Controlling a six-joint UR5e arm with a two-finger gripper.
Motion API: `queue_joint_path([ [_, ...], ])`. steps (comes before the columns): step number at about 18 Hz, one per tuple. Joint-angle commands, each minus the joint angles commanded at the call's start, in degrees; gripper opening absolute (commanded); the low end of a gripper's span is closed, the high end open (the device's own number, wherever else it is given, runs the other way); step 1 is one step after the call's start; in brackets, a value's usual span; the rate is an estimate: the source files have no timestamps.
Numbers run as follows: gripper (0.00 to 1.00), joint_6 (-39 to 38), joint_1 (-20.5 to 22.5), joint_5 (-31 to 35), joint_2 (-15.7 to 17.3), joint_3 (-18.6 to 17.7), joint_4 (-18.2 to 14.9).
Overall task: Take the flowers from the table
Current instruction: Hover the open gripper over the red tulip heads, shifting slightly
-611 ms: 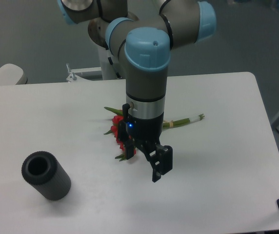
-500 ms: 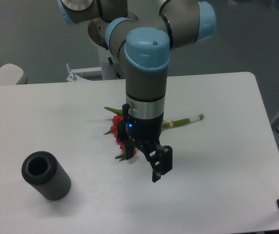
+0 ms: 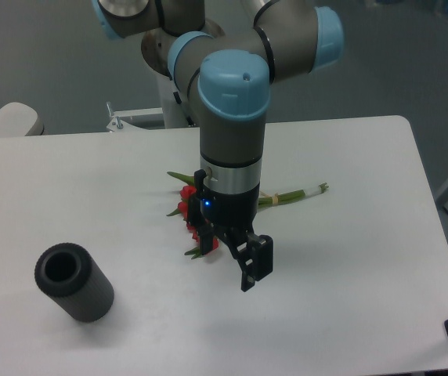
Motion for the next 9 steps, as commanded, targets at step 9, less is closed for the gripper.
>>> queue_joint_path([
  [9, 0.99, 0.0, -0.18, 0.7, 1.23, -4.83, -1.49],
])
